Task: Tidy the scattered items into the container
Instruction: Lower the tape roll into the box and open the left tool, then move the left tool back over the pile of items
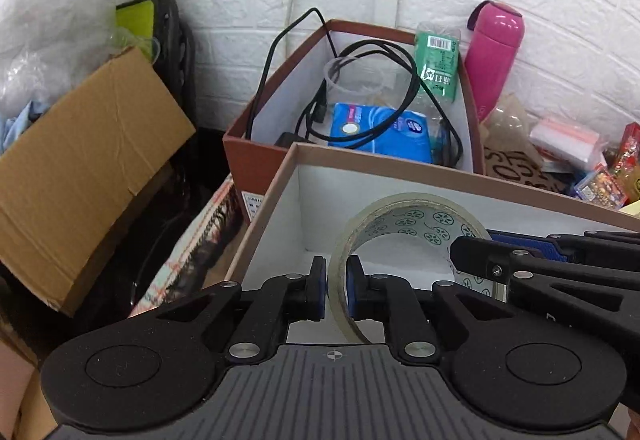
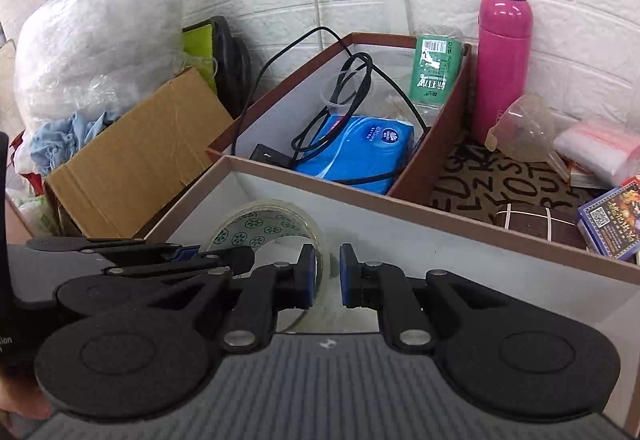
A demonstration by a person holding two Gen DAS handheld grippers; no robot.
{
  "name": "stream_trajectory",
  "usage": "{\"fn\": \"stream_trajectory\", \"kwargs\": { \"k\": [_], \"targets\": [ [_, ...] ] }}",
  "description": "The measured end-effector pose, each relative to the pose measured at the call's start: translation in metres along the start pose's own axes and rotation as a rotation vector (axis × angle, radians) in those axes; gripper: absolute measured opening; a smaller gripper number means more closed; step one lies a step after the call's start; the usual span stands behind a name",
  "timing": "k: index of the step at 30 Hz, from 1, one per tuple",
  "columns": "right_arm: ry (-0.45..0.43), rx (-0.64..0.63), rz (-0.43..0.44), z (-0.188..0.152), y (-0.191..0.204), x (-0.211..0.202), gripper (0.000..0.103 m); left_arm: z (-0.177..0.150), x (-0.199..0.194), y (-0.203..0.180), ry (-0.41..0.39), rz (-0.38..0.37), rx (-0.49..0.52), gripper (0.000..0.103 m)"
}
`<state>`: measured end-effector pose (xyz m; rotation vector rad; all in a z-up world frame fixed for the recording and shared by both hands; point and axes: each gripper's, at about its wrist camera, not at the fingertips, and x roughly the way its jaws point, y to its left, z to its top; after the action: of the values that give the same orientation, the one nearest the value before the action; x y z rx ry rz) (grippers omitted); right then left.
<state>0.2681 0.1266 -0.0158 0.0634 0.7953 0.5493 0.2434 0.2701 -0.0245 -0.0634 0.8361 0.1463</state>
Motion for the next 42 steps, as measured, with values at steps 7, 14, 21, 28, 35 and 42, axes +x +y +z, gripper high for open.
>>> {"fn": "stream_trajectory", "kwargs": {
  "k": [7, 14, 21, 28, 35, 42],
  "targets": [
    [0.059, 0.067, -0.029, -0.006, -0.018, 0.014, 0.029, -0.007, 0.002, -0.017, 0.023, 0.014, 0.108, 0.041],
    [-0.039, 0.083, -0.044, -0.012, -0.026, -0.019, 0.093, -0.013, -0.014, -0.021, 0.024, -0.075, 0.040, 0.090],
    [-0.079, 0.062, -0.003, -0.015, -0.015, -0.057, 0.099, -0.025, -0.054, -0.037, -0.093, -0.003, 0.069, 0.103],
    [-0.096, 0.193, -0.022, -0.034, -0.016, -0.091, 0.103, -0.042, -0.087, -0.047, -0.122, -0.011, 0.043, 0.103],
    [-0.063, 0.235, -0.001, -0.054, -0.034, -0.130, 0.103, -0.066, -0.114, -0.073, -0.086, -0.073, 0.013, 0.103],
    [-0.095, 0.158, -0.096, -0.077, -0.061, -0.191, 0.103, -0.085, -0.140, -0.130, -0.117, -0.134, 0.056, 0.103]
  ]
}}
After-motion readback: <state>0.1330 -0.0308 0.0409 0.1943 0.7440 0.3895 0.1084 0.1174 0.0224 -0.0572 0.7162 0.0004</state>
